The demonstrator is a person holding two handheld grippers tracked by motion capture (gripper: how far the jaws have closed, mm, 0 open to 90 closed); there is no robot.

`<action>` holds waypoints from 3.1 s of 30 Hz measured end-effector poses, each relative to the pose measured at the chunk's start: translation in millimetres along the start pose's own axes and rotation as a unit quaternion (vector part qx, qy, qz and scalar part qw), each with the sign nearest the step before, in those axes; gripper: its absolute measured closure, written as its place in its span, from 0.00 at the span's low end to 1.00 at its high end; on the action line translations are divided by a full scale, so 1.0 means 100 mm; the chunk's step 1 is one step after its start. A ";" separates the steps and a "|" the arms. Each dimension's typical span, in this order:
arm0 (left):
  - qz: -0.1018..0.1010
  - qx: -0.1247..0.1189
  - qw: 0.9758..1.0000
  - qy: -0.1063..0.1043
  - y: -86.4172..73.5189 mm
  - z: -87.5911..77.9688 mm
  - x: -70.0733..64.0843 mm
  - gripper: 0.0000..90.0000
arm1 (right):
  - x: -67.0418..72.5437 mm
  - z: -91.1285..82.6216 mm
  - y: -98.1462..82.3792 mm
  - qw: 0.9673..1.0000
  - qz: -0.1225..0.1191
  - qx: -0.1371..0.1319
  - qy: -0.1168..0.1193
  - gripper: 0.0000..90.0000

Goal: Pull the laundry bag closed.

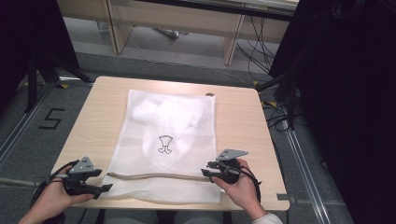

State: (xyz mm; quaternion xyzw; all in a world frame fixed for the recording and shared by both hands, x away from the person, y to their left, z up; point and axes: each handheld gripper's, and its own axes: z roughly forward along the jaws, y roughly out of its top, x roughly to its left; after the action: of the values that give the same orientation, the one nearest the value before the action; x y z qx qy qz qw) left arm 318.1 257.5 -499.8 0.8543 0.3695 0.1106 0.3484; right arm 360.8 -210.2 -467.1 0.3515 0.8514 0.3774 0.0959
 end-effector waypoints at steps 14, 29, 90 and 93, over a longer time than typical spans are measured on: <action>-0.032 -0.004 0.999 -0.002 -0.01 -0.01 0.04 0.34 | 0.29 0.13 0.19 0.996 -0.073 -0.039 0.024 0.67; -0.048 -0.013 0.999 -0.010 -0.01 0.00 0.03 0.35 | 0.63 0.50 0.52 0.992 -0.103 -0.033 0.061 0.70; -0.039 0.007 0.999 -0.025 -0.03 0.05 0.06 0.34 | 1.34 1.47 1.22 0.976 -0.177 0.019 0.123 0.79; -0.043 0.007 0.999 -0.026 -0.03 0.06 0.05 0.34 | 1.39 1.53 1.23 0.976 -0.171 0.025 0.129 0.79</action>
State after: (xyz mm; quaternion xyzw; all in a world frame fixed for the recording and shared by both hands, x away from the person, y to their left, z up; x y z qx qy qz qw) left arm 322.9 259.5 -506.6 0.8427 0.3972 0.0708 0.3565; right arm 389.3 28.5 -472.3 0.1509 0.9131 0.3767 0.0396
